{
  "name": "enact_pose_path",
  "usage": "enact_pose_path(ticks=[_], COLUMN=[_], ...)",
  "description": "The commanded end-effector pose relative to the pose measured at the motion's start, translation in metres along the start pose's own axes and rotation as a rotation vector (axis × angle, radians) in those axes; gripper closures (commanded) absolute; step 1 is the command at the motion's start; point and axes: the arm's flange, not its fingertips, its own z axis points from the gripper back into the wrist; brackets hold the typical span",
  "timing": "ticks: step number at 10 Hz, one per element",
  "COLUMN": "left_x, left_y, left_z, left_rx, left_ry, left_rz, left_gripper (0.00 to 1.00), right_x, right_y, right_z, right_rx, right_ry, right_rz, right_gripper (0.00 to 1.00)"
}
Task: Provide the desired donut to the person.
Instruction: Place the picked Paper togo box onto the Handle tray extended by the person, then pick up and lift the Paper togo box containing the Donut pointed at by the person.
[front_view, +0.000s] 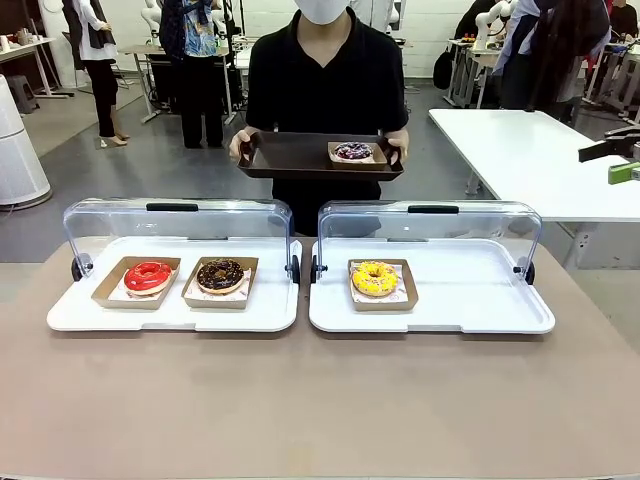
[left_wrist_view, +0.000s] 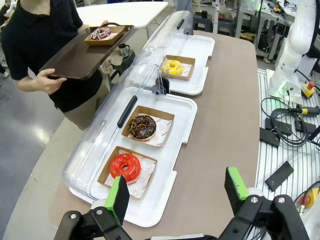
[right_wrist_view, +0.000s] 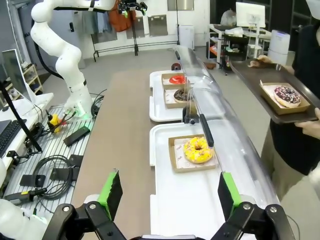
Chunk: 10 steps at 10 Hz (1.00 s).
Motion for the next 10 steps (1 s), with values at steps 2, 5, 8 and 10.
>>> enact_pose_path(ticks=[2,5,8,10], left_x=[0.0,0.0,0.0,0.0], left_y=[-0.0007,-0.0007,-0.0007,-0.0007], left_z=[0.002,0.002,0.002,0.002], left_rx=[-0.008,-0.008,-0.008,-0.008], left_ry=[-0.008,-0.008,-0.008,-0.008], left_rz=[-0.004,-0.004,-0.004,-0.004], left_gripper=[0.0,0.0,0.0,0.0], right_x=[-0.0008,-0.0008,-0.0008,-0.0008], right_y=[0.0017,0.0017,0.0017,0.0017], right_z=[0.002,0.002,0.002,0.002], right_rx=[0.004,0.004,0.004,0.004], right_ry=[-0.007,-0.007,-0.007,-0.007], right_rz=[-0.002,-0.002,-0.002,-0.002], right_gripper=[0.0,0.0,0.0,0.0])
